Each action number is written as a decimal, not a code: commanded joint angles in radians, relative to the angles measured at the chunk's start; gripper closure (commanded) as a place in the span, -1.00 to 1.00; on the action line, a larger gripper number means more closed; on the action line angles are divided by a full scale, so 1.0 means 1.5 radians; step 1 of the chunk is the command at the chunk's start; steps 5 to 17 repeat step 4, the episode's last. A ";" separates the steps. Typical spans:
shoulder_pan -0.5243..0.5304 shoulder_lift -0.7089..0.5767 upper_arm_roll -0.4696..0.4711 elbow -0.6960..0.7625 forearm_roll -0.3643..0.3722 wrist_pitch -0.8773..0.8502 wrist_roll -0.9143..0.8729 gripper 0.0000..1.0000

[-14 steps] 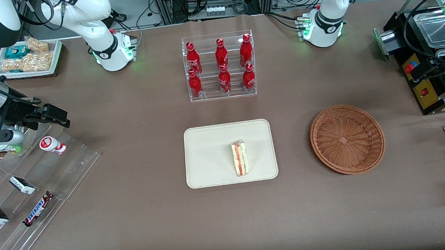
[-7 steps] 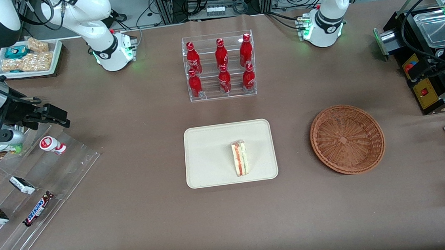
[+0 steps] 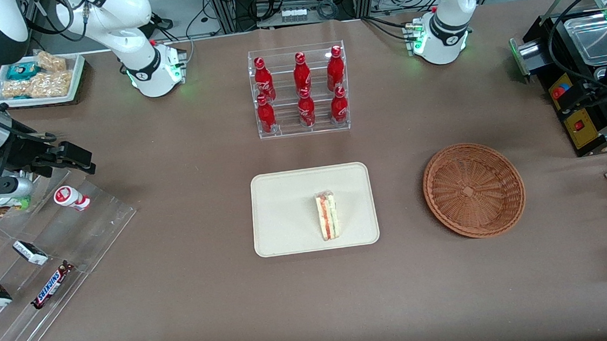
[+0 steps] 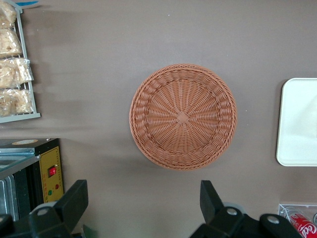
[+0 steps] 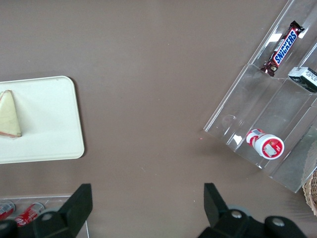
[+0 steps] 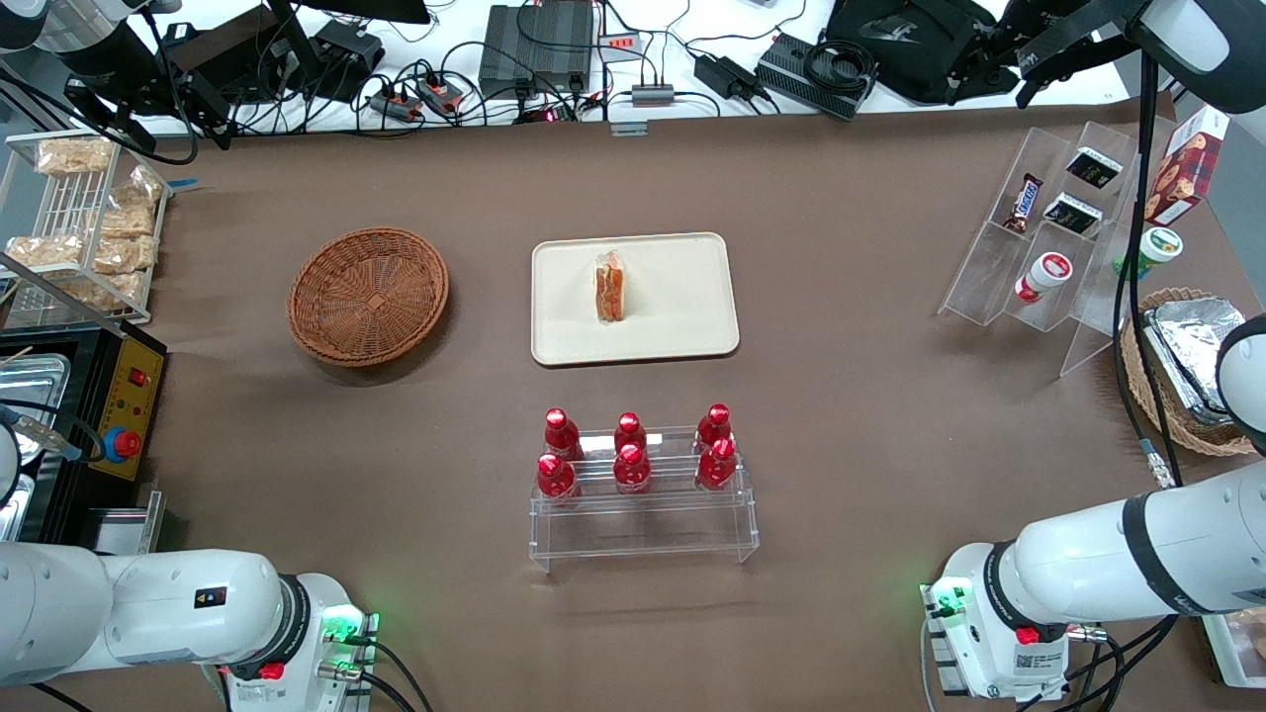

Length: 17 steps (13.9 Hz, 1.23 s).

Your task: Place sandwich from basket to tray

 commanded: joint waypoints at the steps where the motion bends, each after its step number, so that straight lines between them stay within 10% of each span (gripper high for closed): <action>1: 0.003 0.005 -0.002 0.019 0.009 -0.019 0.001 -1.00; 17: 0.003 0.004 -0.001 0.019 0.009 -0.026 0.001 -1.00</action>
